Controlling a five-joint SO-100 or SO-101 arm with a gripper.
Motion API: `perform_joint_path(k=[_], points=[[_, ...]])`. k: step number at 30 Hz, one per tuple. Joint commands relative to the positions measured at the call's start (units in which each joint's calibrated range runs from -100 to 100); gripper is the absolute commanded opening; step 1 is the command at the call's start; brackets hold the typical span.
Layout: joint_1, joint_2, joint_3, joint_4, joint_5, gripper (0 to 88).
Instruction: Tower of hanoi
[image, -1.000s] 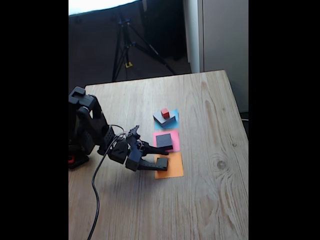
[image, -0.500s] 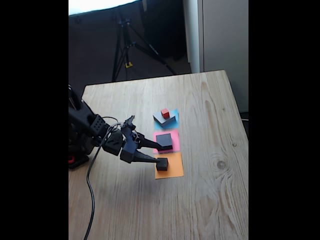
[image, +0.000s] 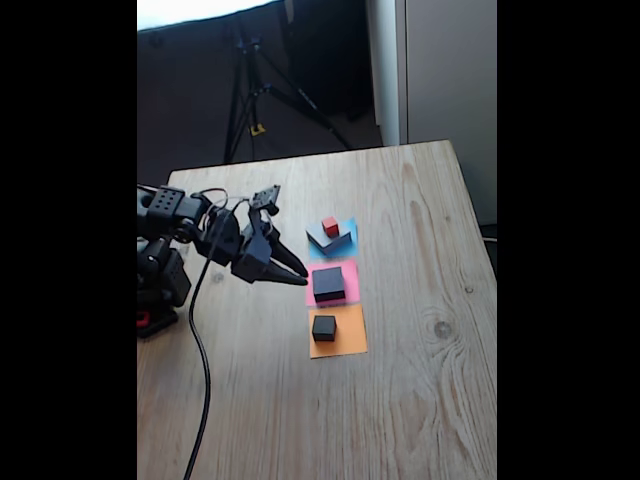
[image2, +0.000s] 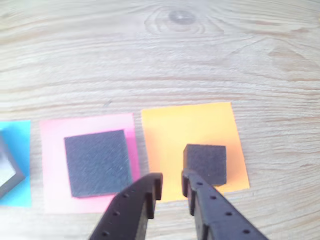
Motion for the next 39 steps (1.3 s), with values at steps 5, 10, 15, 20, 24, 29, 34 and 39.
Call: perform_joint_path(k=[5, 10, 15, 20, 24, 29, 34, 39], points=[[-10.1, -1.4, -35.8, 36.1, -2.1, 0.2], [-16.6, 1.1, -54.5, 49.9, -4.0, 0.2], [-20.9, 0.9, -61.8, 54.8, -3.2, 0.2], [-24.4, -1.0, -61.2, 55.4, -1.5, 0.6], [-27.1, -1.9, -55.1, 54.1, -1.8, 1.8], [-26.9, -4.4, -34.8, 36.6, 0.7, 5.4], [-26.1, -4.9, -15.6, 14.3, 0.7, 12.0], [-25.3, -2.9, -5.9, 0.4, 0.7, 17.3]])
